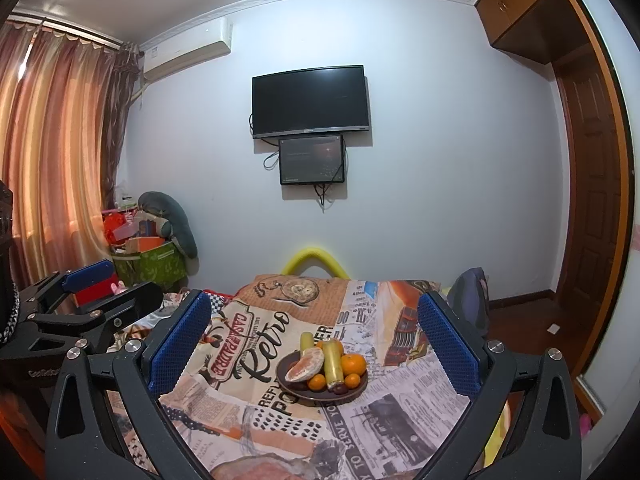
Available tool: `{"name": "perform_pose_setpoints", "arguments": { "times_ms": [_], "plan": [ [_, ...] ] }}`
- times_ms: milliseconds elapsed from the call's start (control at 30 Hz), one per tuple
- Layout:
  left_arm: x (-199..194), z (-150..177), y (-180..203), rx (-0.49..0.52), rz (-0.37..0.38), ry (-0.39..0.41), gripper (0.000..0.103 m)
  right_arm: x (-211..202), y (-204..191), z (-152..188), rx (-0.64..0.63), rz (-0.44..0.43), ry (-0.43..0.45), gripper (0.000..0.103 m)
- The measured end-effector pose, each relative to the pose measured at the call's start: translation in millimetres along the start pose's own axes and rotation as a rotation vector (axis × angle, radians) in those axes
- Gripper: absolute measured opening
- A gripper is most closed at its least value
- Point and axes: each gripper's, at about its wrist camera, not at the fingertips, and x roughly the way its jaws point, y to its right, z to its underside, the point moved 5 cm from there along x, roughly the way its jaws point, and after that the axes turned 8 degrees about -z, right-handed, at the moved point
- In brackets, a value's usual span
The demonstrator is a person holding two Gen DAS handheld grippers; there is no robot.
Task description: Organize fruits
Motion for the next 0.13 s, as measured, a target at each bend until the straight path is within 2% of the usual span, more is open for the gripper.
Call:
{"name": "perform_pose_setpoints", "arguments": {
  "times_ms": [133],
  "plan": [
    [0.1, 0.0, 1.1, 0.007, -0.003, 0.001, 0.103, 0.3, 1.1, 0.6, 0.005, 0.000, 0.002, 0.103]
  ]
}}
